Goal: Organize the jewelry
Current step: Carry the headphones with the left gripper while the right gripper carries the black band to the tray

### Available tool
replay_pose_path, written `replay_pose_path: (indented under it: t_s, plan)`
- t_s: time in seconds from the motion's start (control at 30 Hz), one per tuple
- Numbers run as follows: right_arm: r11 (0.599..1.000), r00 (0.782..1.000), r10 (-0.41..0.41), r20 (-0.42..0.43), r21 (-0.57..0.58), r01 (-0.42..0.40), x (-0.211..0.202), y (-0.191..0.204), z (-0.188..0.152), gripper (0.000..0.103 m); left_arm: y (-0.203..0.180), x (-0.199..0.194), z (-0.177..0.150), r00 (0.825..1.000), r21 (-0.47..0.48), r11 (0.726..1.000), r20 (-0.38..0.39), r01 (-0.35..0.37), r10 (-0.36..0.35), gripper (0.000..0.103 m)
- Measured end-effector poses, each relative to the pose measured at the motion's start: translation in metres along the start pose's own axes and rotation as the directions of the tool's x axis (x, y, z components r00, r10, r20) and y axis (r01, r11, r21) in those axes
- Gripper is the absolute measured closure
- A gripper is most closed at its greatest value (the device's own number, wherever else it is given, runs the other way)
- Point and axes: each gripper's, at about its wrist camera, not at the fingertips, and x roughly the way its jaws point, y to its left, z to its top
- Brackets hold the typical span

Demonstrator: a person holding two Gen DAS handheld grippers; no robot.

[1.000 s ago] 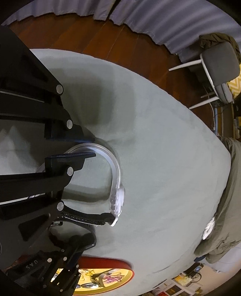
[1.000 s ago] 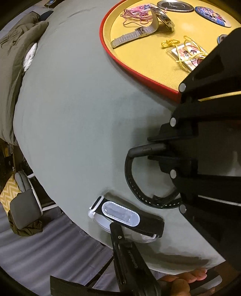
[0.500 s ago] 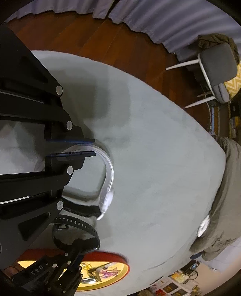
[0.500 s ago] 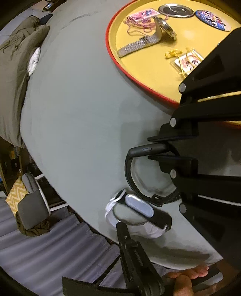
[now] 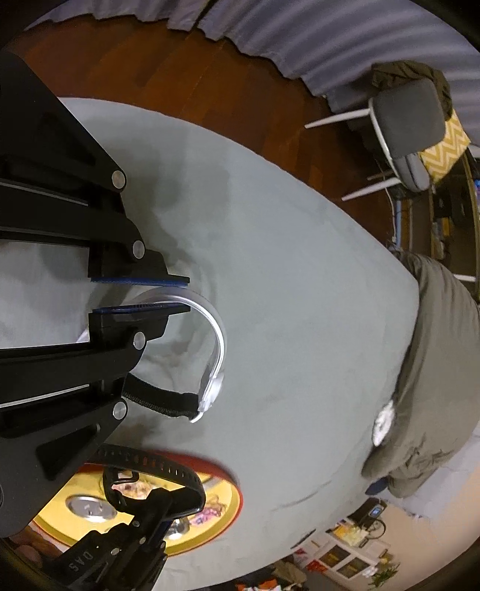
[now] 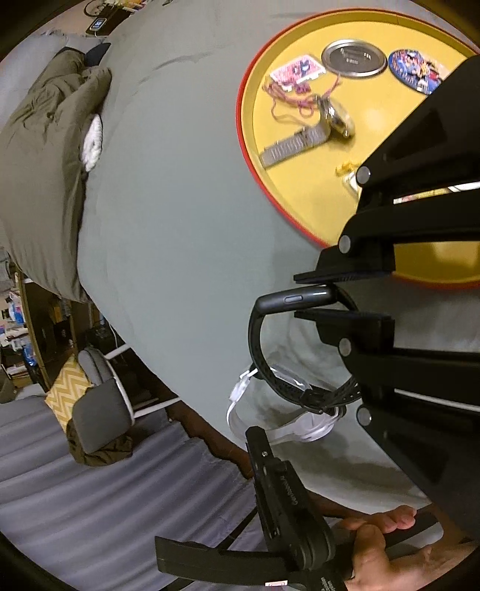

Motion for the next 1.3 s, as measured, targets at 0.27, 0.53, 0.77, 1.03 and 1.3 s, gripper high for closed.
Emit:
replay_pose_path:
  t_s: [0.27,0.53,0.77,1.03,1.3]
  plan:
    - [0.999,0.999,-0.023,0.044,0.047,0.021,-0.034,-0.035,-0.006,0.09,-0.048,-0.016,0.003,0.997,0.078,0.995,0.035,0.064,-0.067,0.095]
    - [0.987,0.994,-0.084,0.066,0.144,0.074,-0.067,-0.103,-0.023,0.09,-0.132,-0.024,-0.014,0.984,0.199,0.965,0.012,0.169,-0.175,0.095]
    - [0.968,0.986,-0.157,0.06,0.205,0.142,-0.094,-0.162,-0.05,0.09,-0.202,-0.021,-0.034,0.965,0.278,0.925,-0.045,0.259,-0.257,0.094]
    - [0.939,0.977,-0.213,-0.022,0.271,0.211,-0.097,-0.221,-0.096,0.09,-0.268,0.002,-0.081,0.94,0.365,0.867,-0.174,0.339,-0.294,0.094]
    - [0.924,0.97,-0.219,-0.101,0.299,0.24,-0.078,-0.252,-0.113,0.09,-0.303,0.014,-0.111,0.931,0.416,0.838,-0.239,0.354,-0.275,0.094]
